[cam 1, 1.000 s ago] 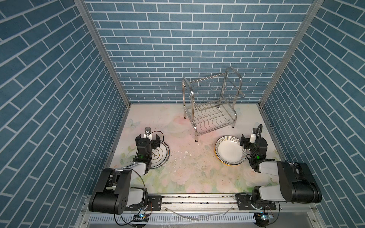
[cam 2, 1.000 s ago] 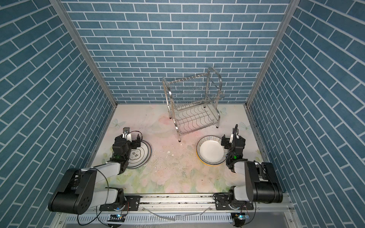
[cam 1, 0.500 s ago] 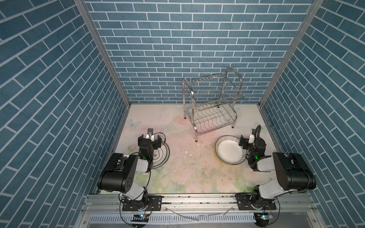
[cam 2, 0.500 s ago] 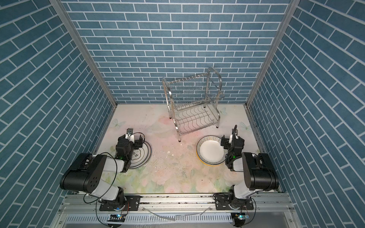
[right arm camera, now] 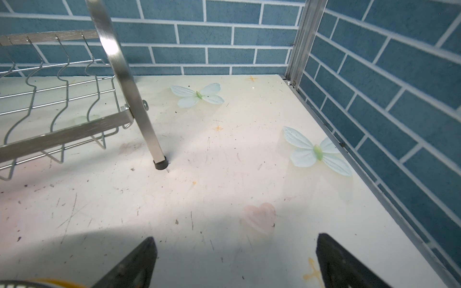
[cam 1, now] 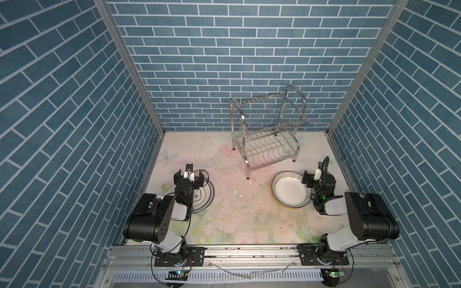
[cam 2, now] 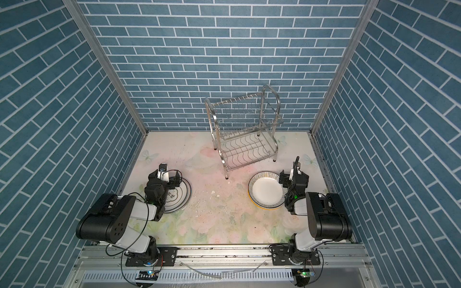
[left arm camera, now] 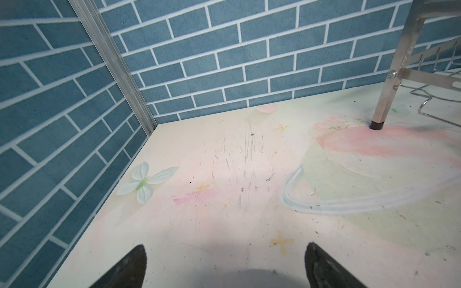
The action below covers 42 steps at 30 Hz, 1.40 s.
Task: Unload the plates from the dish rack
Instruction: Reset both arms
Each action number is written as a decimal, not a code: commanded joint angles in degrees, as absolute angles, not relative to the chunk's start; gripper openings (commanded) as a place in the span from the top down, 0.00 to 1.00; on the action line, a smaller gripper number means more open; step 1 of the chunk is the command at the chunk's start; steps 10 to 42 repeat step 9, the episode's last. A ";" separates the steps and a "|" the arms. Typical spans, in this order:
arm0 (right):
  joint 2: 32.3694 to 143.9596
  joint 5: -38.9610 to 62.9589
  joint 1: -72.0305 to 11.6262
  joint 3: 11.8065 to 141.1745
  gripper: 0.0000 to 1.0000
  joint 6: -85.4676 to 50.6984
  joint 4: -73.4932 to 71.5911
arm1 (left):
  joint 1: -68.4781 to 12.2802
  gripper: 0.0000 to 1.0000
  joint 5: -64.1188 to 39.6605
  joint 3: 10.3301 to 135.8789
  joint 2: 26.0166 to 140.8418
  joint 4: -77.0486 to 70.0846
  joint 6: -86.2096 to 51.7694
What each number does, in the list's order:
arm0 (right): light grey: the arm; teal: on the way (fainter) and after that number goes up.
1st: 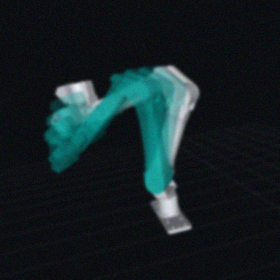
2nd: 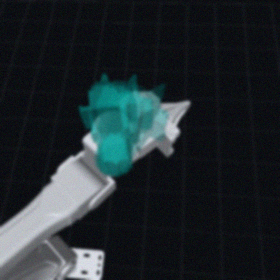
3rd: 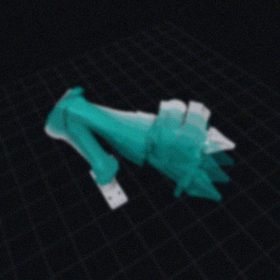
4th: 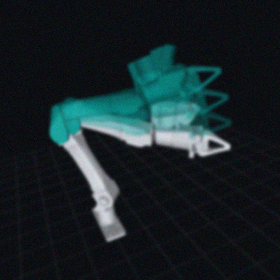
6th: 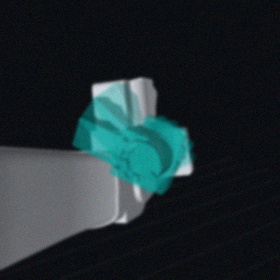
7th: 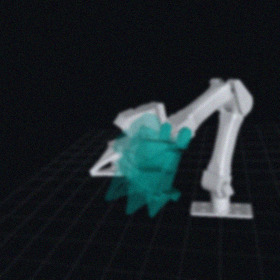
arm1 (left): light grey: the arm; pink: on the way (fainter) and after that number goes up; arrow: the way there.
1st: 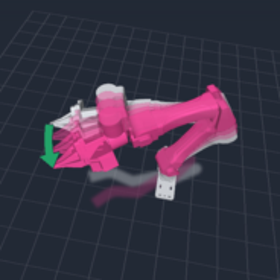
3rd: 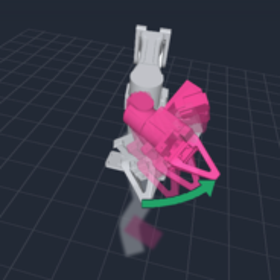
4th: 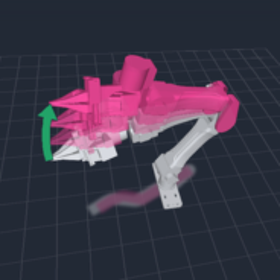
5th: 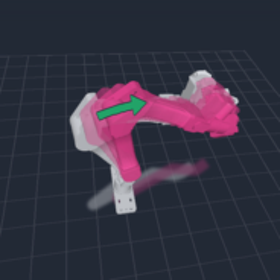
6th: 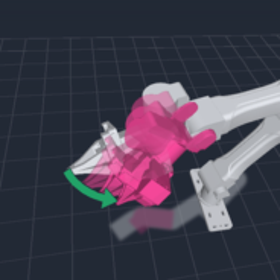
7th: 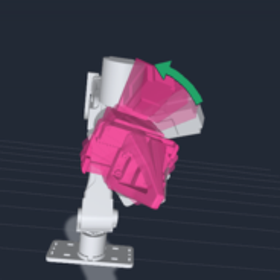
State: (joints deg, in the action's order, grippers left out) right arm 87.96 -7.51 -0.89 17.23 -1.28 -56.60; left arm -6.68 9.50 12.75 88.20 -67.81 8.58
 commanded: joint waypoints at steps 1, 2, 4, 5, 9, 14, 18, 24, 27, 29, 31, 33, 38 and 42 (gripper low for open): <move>88.31 -7.97 -0.70 20.13 0.01 -1.33 -54.22 | -6.86 0.01 9.01 12.24 88.84 -69.79 9.05; 88.41 -7.90 -0.70 20.41 0.01 -1.35 -53.87 | -6.86 0.01 9.03 12.30 88.86 -69.70 9.02; 88.43 -7.55 -0.53 20.72 0.01 -1.41 -53.11 | -6.86 0.01 9.02 12.10 88.84 -70.03 9.04; 88.43 -7.56 -0.53 20.78 0.01 -1.41 -53.17 | -6.86 0.01 8.98 11.96 88.83 -70.39 9.07; 88.36 -7.59 -0.53 20.60 0.01 -1.41 -53.35 | -6.85 0.01 6.58 8.13 91.05 -79.64 9.73; 88.36 -7.59 -0.53 20.60 0.01 -1.41 -53.35 | -6.85 0.01 6.58 8.13 91.05 -79.64 9.73; 88.36 -7.59 -0.53 20.60 0.01 -1.41 -53.35 | -6.85 0.01 6.58 8.13 91.05 -79.64 9.73; 88.36 -7.59 -0.53 20.60 0.01 -1.41 -53.35 | -6.85 0.01 6.58 8.13 91.05 -79.64 9.73; 88.36 -7.59 -0.53 20.60 0.01 -1.41 -53.35 | -6.85 0.01 6.58 8.13 91.05 -79.64 9.73; 88.36 -7.59 -0.53 20.60 0.01 -1.41 -53.35 | -6.85 0.01 6.58 8.13 91.05 -79.64 9.73; 88.36 -7.59 -0.53 20.60 0.01 -1.41 -53.35 | -6.85 0.01 6.58 8.13 91.05 -79.64 9.73; 88.36 -7.59 -0.53 20.60 0.01 -1.41 -53.35 | -6.85 0.01 6.58 8.13 91.05 -79.64 9.73; 88.36 -7.59 -0.53 20.60 0.01 -1.41 -53.35 | -6.85 0.01 6.58 8.13 91.05 -79.64 9.73; 88.36 -7.59 -0.53 20.60 0.01 -1.41 -53.35 | -6.85 0.01 6.58 8.13 91.05 -79.64 9.73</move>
